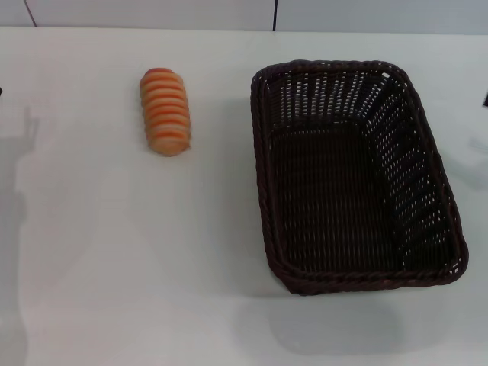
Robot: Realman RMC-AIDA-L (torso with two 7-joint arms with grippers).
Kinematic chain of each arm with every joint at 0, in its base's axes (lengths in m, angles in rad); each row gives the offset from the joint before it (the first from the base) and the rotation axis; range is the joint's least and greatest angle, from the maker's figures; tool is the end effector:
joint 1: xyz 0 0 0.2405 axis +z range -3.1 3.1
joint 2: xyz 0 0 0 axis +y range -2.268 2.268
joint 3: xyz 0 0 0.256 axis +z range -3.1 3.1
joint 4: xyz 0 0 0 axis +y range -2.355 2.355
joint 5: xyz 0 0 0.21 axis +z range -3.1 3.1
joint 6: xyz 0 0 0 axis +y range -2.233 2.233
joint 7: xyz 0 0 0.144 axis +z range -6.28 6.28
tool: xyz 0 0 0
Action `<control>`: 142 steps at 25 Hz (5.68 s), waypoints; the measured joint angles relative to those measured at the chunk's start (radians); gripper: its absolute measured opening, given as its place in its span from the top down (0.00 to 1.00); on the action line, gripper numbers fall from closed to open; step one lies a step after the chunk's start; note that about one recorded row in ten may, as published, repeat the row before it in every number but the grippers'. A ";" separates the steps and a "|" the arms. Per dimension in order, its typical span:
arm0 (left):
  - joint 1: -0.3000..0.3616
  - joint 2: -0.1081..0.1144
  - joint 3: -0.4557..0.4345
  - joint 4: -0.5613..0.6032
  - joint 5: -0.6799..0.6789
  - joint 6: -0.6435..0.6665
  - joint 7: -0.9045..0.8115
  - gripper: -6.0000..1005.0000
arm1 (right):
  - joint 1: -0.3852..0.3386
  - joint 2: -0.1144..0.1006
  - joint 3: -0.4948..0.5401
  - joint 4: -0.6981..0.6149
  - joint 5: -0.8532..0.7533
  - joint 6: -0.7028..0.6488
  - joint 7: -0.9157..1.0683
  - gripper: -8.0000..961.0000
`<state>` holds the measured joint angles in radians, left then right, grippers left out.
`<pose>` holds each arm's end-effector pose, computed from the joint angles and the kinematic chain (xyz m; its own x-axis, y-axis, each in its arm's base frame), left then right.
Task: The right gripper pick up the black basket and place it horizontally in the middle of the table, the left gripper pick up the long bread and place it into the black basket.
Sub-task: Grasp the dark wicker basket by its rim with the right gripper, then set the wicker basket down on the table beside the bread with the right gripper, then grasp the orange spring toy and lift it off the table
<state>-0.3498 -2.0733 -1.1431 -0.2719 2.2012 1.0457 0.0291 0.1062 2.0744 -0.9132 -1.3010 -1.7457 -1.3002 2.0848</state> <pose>-0.3723 0.3222 0.0228 0.6894 -0.0078 0.7244 0.7064 0.2288 -0.6698 0.2890 0.3003 0.1038 0.4941 -0.5111 -0.7033 -0.8517 -0.4469 -0.2736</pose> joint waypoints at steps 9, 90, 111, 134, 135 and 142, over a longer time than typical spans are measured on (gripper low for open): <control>-0.007 0.001 0.004 0.000 0.000 -0.014 0.000 0.15 | 0.079 -0.003 -0.030 0.109 -0.086 -0.045 0.109 0.13; 0.020 0.001 0.013 0.000 0.008 0.005 -0.053 0.16 | 0.710 -0.061 -0.397 0.187 -0.376 -0.242 0.000 0.77; -0.002 0.001 0.014 0.001 0.006 -0.003 -0.054 0.16 | 0.694 -0.022 -0.465 0.145 -0.515 -0.057 0.021 0.62; -0.047 0.066 0.035 -0.096 0.224 -0.116 -0.238 0.16 | -0.352 0.008 -0.775 -0.370 -0.363 1.271 0.216 0.14; -0.049 0.086 0.035 -0.137 0.264 -0.176 -0.274 0.16 | -0.371 0.008 -0.797 -0.332 -0.359 1.344 0.249 0.14; -0.053 0.190 0.014 -0.449 0.504 -0.609 -0.380 0.16 | -0.398 0.005 -0.937 -0.078 -0.389 1.848 0.473 0.14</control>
<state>-0.4030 -1.8830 -1.1287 -0.7212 2.7049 0.4367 -0.3514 -0.2918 2.0796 -1.8499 -1.3785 -2.1350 0.5480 2.5578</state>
